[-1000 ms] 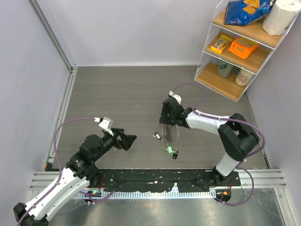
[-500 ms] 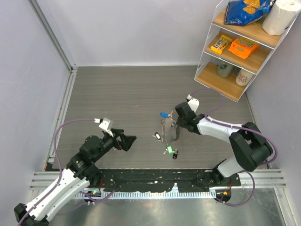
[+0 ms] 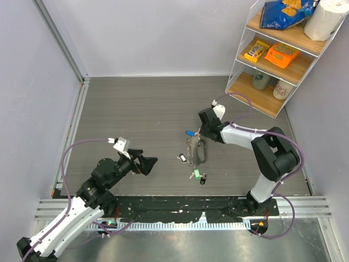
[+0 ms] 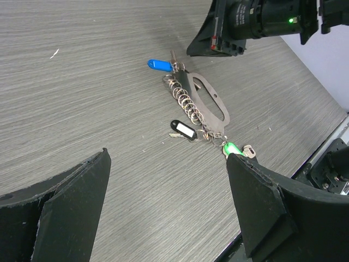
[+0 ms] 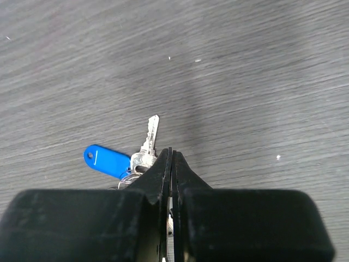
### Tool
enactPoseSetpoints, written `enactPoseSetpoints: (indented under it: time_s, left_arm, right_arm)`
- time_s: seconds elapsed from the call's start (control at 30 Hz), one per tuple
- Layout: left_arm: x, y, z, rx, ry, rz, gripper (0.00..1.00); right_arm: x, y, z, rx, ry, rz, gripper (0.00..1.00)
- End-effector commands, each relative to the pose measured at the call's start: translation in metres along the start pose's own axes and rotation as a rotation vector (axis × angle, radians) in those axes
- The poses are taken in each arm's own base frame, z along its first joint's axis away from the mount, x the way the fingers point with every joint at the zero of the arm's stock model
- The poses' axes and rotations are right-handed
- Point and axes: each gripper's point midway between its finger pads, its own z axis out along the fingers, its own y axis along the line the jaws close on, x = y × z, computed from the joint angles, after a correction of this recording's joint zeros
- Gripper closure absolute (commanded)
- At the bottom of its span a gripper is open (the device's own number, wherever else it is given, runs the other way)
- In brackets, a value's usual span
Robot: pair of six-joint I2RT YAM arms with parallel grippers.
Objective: Put the keys on the keyring
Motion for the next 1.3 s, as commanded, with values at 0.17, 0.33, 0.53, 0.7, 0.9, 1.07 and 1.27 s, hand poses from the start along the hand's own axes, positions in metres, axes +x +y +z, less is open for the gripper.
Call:
enactPoseSetpoints:
  time_s: [0.17, 0.33, 0.53, 0.7, 0.9, 1.07, 1.27]
  left_arm:
    - [-0.01, 0.0, -0.001, 0.004, -0.05, 0.023, 0.05]
    - [-0.009, 0.0, -0.001, 0.002, -0.045, 0.023, 0.05]
    - [-0.008, 0.001, -0.001, 0.002, -0.041, 0.025, 0.05]
    - [-0.01, 0.006, -0.001, -0.028, -0.053, 0.026, 0.05]
    - [-0.011, 0.009, -0.003, -0.045, -0.06, 0.027, 0.05]
    - [-0.012, 0.013, -0.005, -0.062, -0.075, 0.028, 0.05]
    - [-0.013, 0.014, -0.008, -0.065, -0.09, 0.025, 0.05]
  right_arm:
    - [0.022, 0.017, 0.001, -0.026, 0.03, -0.031, 0.95]
    - [0.046, 0.023, -0.001, -0.016, 0.066, -0.09, 0.95]
    - [0.065, 0.026, -0.003, -0.022, 0.098, -0.124, 0.95]
    - [0.085, 0.048, -0.012, -0.125, 0.177, -0.178, 0.95]
    - [0.127, 0.08, -0.031, -0.296, 0.331, -0.331, 0.95]
    - [0.153, 0.092, -0.057, -0.428, 0.413, -0.471, 0.95]
    - [0.167, 0.1, -0.098, -0.555, 0.452, -0.67, 0.95]
